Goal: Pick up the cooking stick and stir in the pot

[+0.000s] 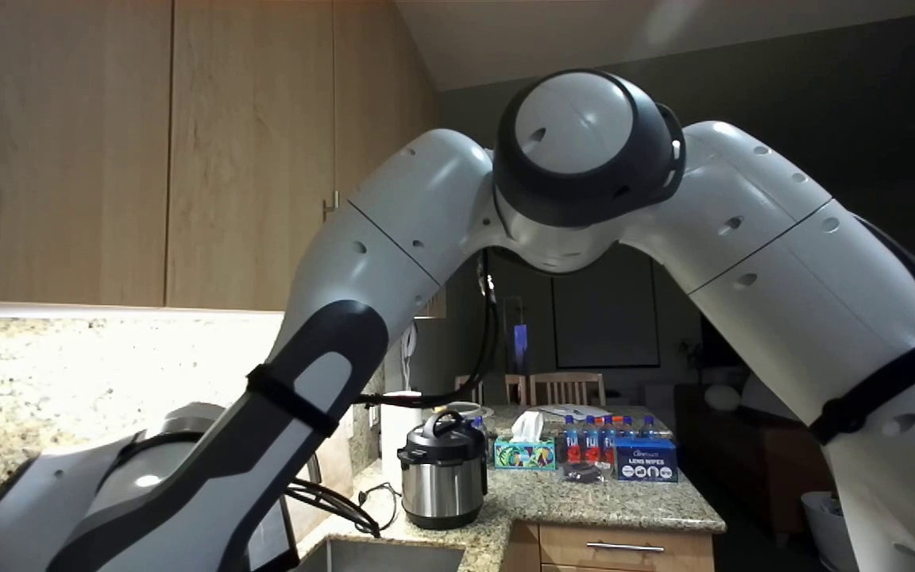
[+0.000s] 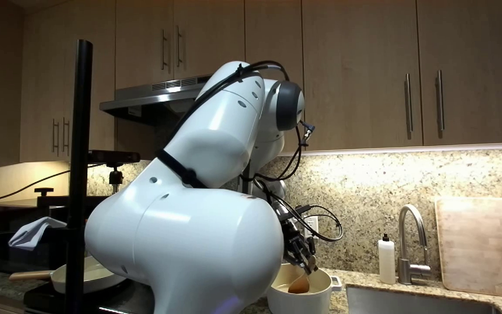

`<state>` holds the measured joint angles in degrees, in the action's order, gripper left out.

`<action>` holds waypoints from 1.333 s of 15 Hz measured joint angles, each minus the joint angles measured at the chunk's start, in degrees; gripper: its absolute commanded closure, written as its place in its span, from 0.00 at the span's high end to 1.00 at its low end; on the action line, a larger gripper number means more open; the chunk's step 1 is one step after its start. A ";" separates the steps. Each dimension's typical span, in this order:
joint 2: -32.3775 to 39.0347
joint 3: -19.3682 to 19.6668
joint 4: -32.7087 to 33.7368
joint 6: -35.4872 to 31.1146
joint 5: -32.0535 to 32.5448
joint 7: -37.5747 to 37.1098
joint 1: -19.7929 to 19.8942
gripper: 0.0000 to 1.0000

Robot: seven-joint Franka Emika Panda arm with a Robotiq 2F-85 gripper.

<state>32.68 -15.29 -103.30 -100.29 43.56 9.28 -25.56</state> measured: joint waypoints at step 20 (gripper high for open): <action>-1.12 -1.13 -3.22 0.07 -1.62 -0.20 0.94 0.09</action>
<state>31.57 -16.42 -106.52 -100.22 41.94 9.08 -24.62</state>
